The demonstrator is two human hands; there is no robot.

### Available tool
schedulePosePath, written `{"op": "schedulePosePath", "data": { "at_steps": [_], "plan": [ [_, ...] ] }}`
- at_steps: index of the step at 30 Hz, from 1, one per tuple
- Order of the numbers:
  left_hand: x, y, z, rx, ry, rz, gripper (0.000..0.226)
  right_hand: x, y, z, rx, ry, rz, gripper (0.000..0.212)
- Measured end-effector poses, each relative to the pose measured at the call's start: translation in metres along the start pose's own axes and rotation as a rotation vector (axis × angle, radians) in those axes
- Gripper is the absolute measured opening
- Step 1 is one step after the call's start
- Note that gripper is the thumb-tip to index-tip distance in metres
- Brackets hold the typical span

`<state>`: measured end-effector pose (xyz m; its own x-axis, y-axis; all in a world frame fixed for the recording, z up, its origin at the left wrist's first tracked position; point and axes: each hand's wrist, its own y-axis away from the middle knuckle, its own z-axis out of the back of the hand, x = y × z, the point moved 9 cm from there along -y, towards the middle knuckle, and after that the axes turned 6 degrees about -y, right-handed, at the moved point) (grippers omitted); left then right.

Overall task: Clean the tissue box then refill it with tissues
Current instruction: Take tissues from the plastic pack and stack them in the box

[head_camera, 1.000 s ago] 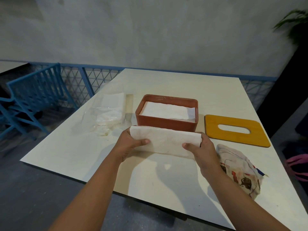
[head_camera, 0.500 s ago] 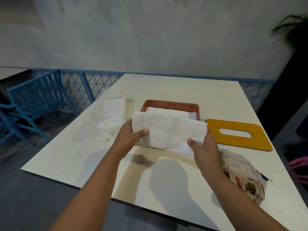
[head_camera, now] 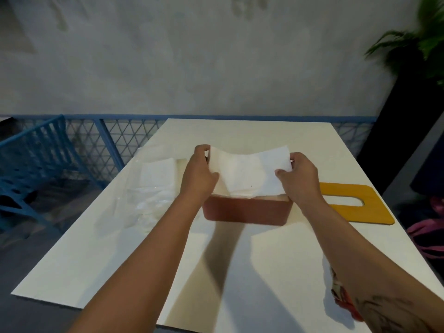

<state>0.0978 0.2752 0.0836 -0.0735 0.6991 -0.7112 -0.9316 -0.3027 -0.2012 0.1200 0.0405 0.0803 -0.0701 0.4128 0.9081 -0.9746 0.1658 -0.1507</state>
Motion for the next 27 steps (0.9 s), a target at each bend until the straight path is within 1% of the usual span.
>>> {"op": "schedulePosePath", "data": {
  "at_steps": [2, 6, 9, 11, 14, 18, 20, 22, 25, 27],
  "plan": [
    [-0.001, -0.005, -0.006, 0.024, -0.111, -0.041, 0.071, -0.002, -0.005, -0.004, -0.013, 0.043, -0.018, 0.037],
    [-0.002, -0.016, -0.021, 0.081, -0.394, -0.151, 0.069, -0.008, -0.010, -0.017, 0.013, 0.166, -0.041, 0.048],
    [0.000, -0.021, -0.033, 0.143, -0.520, -0.214, 0.059, -0.013, -0.010, -0.027, 0.063, 0.318, -0.056, 0.060],
    [0.000, -0.022, -0.042, 0.189, -0.602, -0.244, 0.050, -0.016, -0.010, -0.030, 0.091, 0.428, -0.061, 0.064],
    [0.002, -0.026, -0.048, 0.209, -0.704, -0.261, 0.046, -0.018, -0.011, -0.033, 0.103, 0.541, -0.038, 0.061],
    [-0.005, -0.027, -0.048, 0.136, -0.874, -0.336, 0.042, -0.014, -0.010, -0.037, 0.109, 0.701, 0.027, 0.041],
    [-0.012, -0.029, -0.048, 0.108, -0.905, -0.385, 0.041, -0.007, -0.010, -0.040, 0.090, 0.776, 0.082, 0.037],
    [-0.015, -0.030, -0.051, 0.146, -0.879, -0.412, 0.042, 0.002, -0.012, -0.045, 0.091, 0.817, 0.133, 0.036],
    [-0.015, -0.029, -0.065, 0.312, -0.761, -0.399, 0.041, 0.011, -0.013, -0.061, 0.176, 0.777, 0.187, 0.034],
    [-0.017, -0.025, -0.074, 0.418, -0.694, -0.400, 0.038, 0.010, -0.013, -0.073, 0.281, 0.697, 0.151, 0.036]
  ]
}}
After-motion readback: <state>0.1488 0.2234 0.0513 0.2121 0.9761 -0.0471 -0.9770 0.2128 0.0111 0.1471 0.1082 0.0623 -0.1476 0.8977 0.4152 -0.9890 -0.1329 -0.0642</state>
